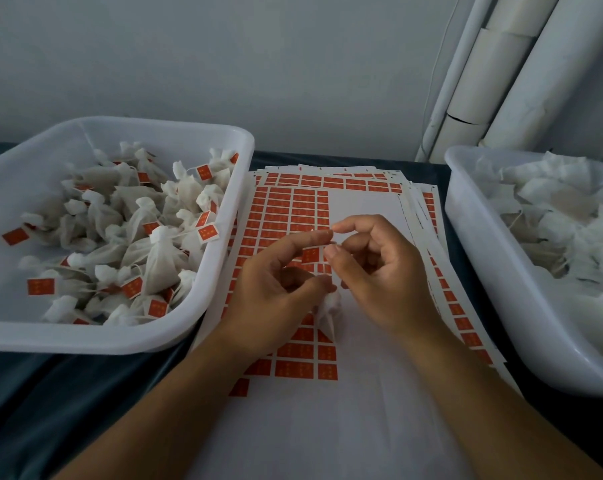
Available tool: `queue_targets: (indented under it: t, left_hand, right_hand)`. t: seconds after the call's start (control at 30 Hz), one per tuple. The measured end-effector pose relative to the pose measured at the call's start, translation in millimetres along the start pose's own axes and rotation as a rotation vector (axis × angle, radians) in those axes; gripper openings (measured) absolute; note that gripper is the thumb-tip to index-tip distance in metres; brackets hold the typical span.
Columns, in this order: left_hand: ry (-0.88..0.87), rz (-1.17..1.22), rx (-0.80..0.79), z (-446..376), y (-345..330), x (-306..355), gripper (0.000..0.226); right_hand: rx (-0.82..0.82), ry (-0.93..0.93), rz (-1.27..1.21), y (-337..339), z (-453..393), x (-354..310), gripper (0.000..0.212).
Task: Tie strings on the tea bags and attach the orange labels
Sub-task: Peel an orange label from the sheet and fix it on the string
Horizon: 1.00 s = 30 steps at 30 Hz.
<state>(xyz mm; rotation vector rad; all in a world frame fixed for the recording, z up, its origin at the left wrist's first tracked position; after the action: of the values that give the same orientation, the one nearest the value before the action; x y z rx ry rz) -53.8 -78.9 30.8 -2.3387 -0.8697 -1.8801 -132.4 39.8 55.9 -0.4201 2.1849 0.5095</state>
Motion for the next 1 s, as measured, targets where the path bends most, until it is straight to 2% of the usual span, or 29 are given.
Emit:
queue_targets:
  t: [0.2,0.4,0.5,0.63,1.0]
  left_hand:
    - [-0.026,0.012,0.025,-1,1,-1,0.051]
    - [-0.061,-0.014,0.104,-2,7,1,0.042]
    - [-0.07,-0.009,0.104,-1,7,2,0.041]
    - [-0.081,-0.021,0.073,0,4,4,0.041]
    - [-0.076,-0.025,0.06,0,2,2,0.042]
  right_hand:
    - [-0.002,-0.043,0.061,-1,0,6,0.032]
    - [-0.043,-0.108,0.086,-6,1,9,0.038]
    - [-0.091,-0.155,0.055,-9,2,13,0.027]
    - [-0.154,-0.217,-0.114,-14,2,15,0.008]
    - [-0.177,-0.19,-0.153,-16,2,9,0.008]
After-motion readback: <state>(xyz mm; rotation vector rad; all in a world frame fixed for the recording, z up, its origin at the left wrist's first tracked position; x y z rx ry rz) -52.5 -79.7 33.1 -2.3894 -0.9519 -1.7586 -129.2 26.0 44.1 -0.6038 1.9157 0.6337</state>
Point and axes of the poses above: each hand's wrist, its own z-axis away from the middle knuckle, its own y-axis out of the back of the hand, x = y × z, the point moved 9 cm from there along -z, towards the middle knuckle, and after that the axes turned 11 degrees about -z, right-handed, at the moved point
